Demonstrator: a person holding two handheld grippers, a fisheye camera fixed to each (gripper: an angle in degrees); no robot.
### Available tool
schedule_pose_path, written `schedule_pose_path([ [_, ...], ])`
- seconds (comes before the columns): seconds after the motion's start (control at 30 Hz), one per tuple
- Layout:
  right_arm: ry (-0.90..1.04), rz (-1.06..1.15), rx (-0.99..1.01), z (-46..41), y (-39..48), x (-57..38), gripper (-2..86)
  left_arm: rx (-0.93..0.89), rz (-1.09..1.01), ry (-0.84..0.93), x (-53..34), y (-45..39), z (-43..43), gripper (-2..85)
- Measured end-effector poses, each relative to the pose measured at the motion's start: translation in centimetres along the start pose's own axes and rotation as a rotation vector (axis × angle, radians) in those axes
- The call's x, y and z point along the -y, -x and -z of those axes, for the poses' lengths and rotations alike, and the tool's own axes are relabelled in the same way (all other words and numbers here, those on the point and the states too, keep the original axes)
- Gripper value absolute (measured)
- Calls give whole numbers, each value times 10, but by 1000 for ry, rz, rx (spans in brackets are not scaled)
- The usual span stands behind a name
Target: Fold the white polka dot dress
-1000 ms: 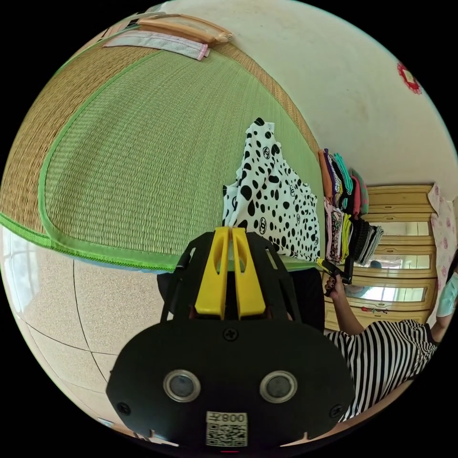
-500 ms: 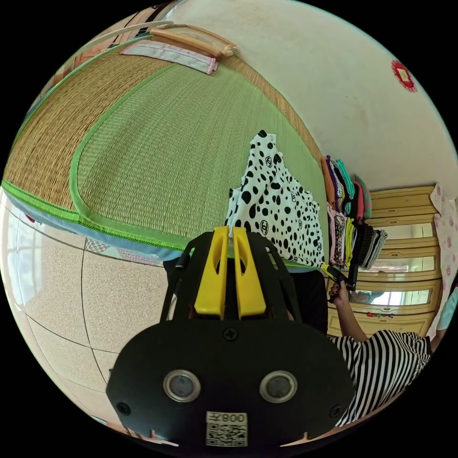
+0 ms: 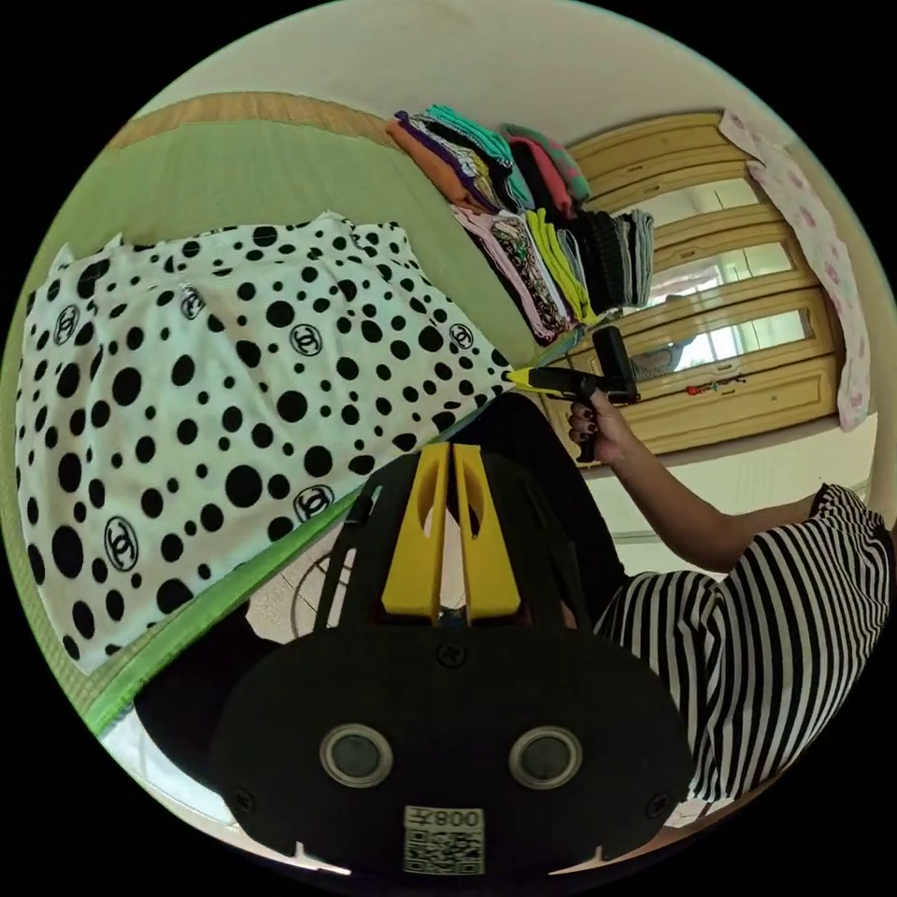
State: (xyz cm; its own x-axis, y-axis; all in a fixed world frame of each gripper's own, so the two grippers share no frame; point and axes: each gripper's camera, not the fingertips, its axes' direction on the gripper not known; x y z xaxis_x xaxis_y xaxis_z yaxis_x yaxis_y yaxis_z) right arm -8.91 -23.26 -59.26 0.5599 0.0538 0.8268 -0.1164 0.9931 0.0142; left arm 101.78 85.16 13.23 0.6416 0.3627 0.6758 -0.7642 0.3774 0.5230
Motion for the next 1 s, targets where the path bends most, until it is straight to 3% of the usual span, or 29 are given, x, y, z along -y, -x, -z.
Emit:
schedule_pose_path([
  [0.37,11,20,79,11,-11,-9,19,290,-468,275,185,-270,-170,82],
  [0.57,16,27,109,15,-26,-14,14,408,-508,316,239,-346,-216,76],
  [1.0,69,21,141,-8,-61,-27,9,481,-494,391,320,-438,-276,48],
])
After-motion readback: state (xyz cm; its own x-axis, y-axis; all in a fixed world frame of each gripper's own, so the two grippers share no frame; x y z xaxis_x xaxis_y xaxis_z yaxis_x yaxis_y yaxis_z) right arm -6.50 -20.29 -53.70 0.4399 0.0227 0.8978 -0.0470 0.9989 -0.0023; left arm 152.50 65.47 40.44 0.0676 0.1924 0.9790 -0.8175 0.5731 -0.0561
